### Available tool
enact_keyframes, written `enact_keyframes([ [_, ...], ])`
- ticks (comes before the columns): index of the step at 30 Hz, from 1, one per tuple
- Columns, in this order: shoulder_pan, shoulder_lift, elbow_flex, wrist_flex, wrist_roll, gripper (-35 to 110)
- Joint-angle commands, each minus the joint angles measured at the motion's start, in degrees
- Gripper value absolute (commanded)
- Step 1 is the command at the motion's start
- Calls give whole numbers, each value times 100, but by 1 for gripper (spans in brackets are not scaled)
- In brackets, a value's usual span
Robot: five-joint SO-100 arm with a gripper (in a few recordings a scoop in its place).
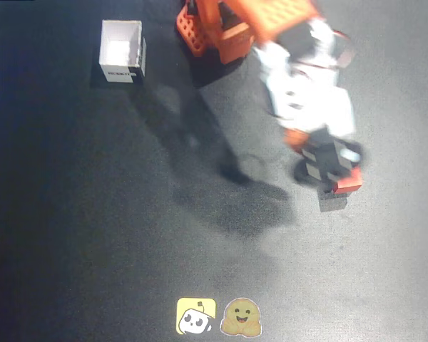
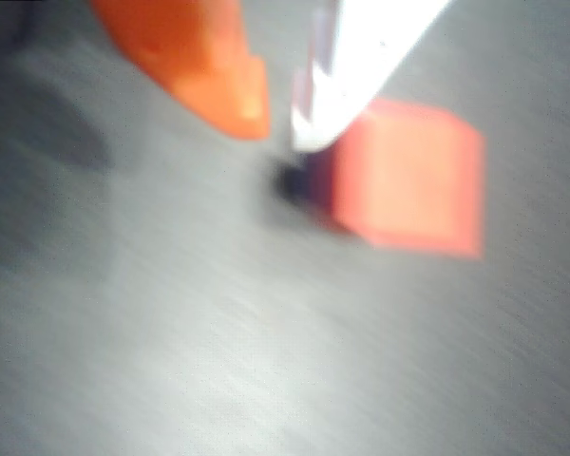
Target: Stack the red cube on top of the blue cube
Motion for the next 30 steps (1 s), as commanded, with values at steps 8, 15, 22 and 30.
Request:
enact_keyframes([
  [8, 1081, 2672, 2109, 123, -984, 0],
  [15, 1318, 4157, 3173, 281, -1090, 0],
  [22, 1564, 5476, 3876, 712, -1125, 0],
  [30, 1986, 6390, 4315, 1257, -1195, 0],
])
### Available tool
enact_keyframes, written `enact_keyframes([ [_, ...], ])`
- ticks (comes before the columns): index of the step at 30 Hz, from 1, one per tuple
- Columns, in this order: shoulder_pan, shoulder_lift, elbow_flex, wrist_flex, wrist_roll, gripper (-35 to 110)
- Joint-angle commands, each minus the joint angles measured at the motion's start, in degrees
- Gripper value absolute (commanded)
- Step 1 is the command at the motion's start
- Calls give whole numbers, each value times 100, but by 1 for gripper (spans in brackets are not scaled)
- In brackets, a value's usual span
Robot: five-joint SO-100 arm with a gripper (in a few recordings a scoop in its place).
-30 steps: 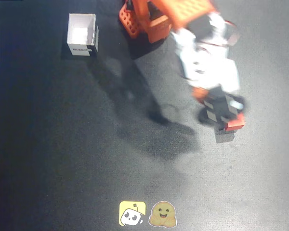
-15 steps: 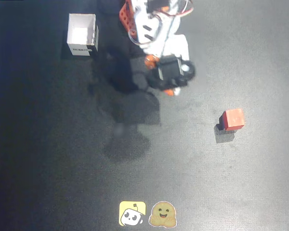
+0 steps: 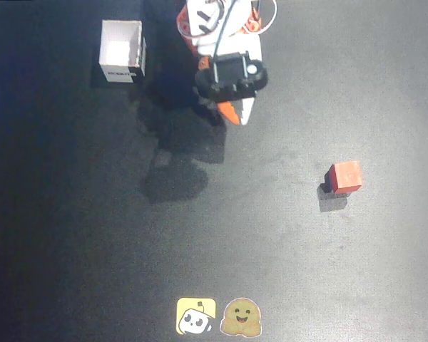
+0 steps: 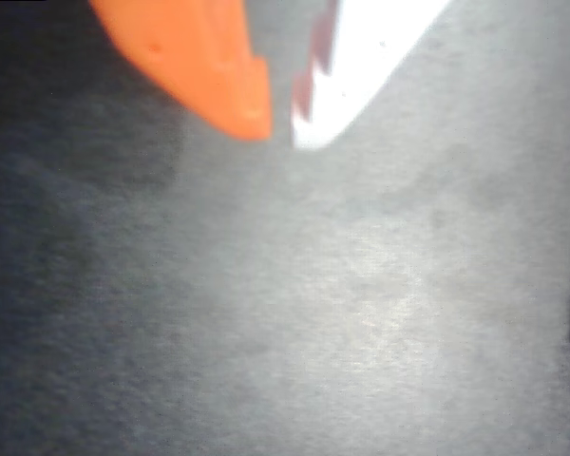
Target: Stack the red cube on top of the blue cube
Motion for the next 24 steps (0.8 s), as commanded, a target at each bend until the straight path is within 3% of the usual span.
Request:
enact_keyframes([
  [1, 229, 53, 70, 53, -35, 0],
  [8, 703, 53, 1002, -70, -105, 0],
  [16, 1178, 44, 1020, 642, -686, 0],
  [24, 1204, 44, 1020, 606, -879, 0],
])
